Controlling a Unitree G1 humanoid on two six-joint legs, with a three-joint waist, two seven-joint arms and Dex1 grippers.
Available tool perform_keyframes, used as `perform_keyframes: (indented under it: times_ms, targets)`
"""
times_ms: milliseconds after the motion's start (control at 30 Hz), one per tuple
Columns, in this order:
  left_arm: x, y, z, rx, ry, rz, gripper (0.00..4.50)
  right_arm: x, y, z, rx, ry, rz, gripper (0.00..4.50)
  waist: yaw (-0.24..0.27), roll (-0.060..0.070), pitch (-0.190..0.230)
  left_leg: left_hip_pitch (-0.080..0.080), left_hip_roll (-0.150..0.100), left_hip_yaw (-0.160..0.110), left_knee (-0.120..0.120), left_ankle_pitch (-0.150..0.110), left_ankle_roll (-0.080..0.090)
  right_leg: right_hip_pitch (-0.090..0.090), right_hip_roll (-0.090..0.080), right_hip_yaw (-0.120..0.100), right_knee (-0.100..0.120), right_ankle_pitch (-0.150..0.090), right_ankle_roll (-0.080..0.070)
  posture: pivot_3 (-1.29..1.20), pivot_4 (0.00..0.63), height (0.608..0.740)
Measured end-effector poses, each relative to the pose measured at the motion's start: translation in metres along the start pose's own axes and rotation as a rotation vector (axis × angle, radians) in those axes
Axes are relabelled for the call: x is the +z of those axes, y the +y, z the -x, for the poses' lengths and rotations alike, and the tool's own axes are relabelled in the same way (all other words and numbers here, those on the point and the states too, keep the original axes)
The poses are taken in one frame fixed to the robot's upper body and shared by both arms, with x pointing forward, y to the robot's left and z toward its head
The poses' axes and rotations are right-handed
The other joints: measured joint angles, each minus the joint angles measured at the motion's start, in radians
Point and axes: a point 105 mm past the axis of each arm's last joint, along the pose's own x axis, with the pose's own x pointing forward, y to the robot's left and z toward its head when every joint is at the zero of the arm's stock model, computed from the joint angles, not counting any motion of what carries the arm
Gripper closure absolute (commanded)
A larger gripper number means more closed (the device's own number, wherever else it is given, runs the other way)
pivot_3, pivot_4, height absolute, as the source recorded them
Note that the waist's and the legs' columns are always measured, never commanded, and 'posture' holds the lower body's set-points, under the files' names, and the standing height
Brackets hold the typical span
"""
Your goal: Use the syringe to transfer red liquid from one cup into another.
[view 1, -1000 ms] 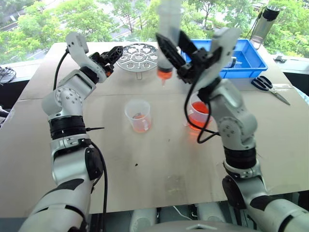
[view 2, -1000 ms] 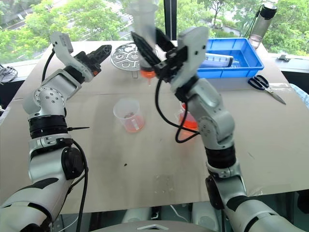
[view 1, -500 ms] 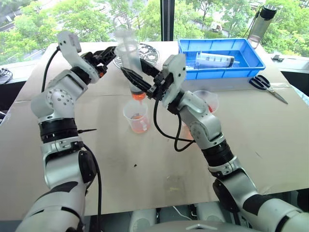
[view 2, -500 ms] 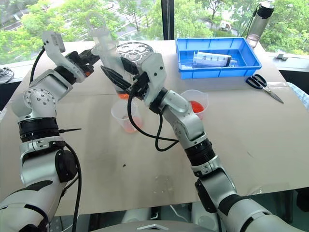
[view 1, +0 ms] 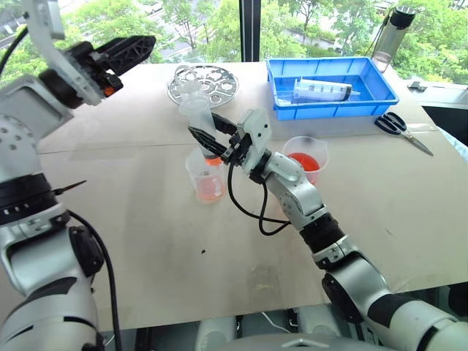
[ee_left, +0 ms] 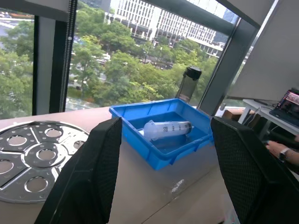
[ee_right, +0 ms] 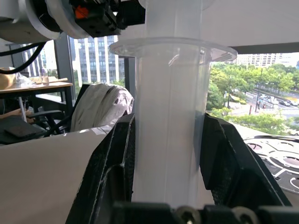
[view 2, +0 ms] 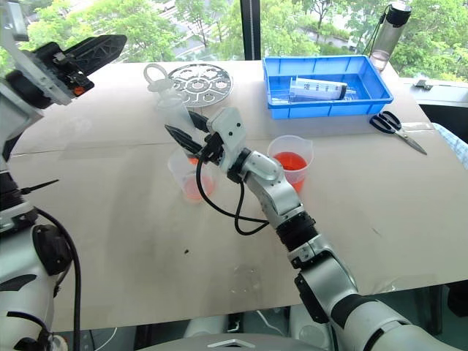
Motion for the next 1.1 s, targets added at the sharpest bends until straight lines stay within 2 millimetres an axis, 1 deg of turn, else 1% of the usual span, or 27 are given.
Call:
perform_keyframes:
  times_ms: [133, 233, 433, 533, 633, 733, 1000, 1100]
  targets:
    - [0.004, -0.010, 0.007, -0.057, 0.044, -0.019, 1.47, -0.004, -0.001, 0.001, -0.006, 0.008, 0.003, 3.02, -0.002, 0.000, 0.000, 0.000, 0.000, 0.000, 0.000, 0.000, 0.000, 0.000, 0.000, 0.000, 0.000, 0.000, 0.000, 0.00, 0.150, 0.740]
    - [0.003, -0.019, 0.011, -0.091, 0.082, -0.062, 1.47, -0.007, -0.002, 0.002, -0.012, 0.013, 0.006, 3.02, -0.001, 0.000, 0.000, 0.001, 0.000, 0.000, 0.000, 0.000, 0.000, 0.000, 0.000, 0.000, 0.000, 0.000, 0.000, 0.00, 0.150, 0.740]
    - [-0.018, -0.031, 0.006, -0.130, 0.156, -0.100, 1.47, -0.007, -0.001, 0.001, -0.015, 0.010, 0.016, 3.02, 0.000, 0.000, 0.000, 0.000, 0.000, 0.000, 0.000, 0.000, 0.000, 0.000, 0.000, 0.001, 0.000, 0.000, 0.000, 0.00, 0.150, 0.740]
    - [-0.024, -0.033, 0.004, -0.124, 0.172, -0.127, 1.47, -0.006, -0.002, 0.001, -0.022, 0.007, 0.018, 3.02, 0.000, 0.000, 0.000, 0.000, 0.000, 0.000, 0.000, 0.000, 0.000, -0.001, 0.000, 0.001, 0.000, 0.000, 0.000, 0.00, 0.150, 0.740]
    - [-0.031, -0.029, 0.002, -0.098, 0.193, -0.155, 1.47, -0.006, -0.002, 0.000, -0.023, 0.004, 0.021, 3.02, 0.000, 0.000, 0.000, 0.000, 0.000, 0.001, 0.000, 0.000, 0.000, -0.001, 0.000, 0.001, 0.000, 0.000, 0.000, 0.00, 0.150, 0.740]
    - [-0.033, -0.026, -0.002, -0.067, 0.193, -0.192, 1.47, -0.005, -0.001, 0.000, -0.021, 0.001, 0.025, 3.02, 0.001, 0.000, 0.000, 0.000, 0.000, 0.001, 0.000, 0.000, 0.000, -0.001, 0.000, 0.001, 0.000, 0.000, 0.000, 0.00, 0.150, 0.740]
    - [-0.035, -0.027, -0.006, -0.061, 0.183, -0.215, 1.47, -0.003, 0.000, -0.002, -0.015, -0.007, 0.045, 3.02, 0.000, 0.000, 0.000, 0.000, 0.000, 0.001, 0.000, 0.000, 0.000, -0.001, 0.000, 0.001, 0.000, 0.000, 0.000, 0.00, 0.150, 0.740]
    - [-0.033, -0.031, -0.009, -0.067, 0.167, -0.235, 2.27, -0.001, 0.001, -0.005, -0.006, -0.005, 0.062, 3.02, 0.001, 0.000, 0.000, 0.000, 0.000, 0.001, 0.000, 0.000, 0.000, -0.001, 0.000, 0.001, 0.000, 0.000, 0.000, 0.00, 0.150, 0.740]
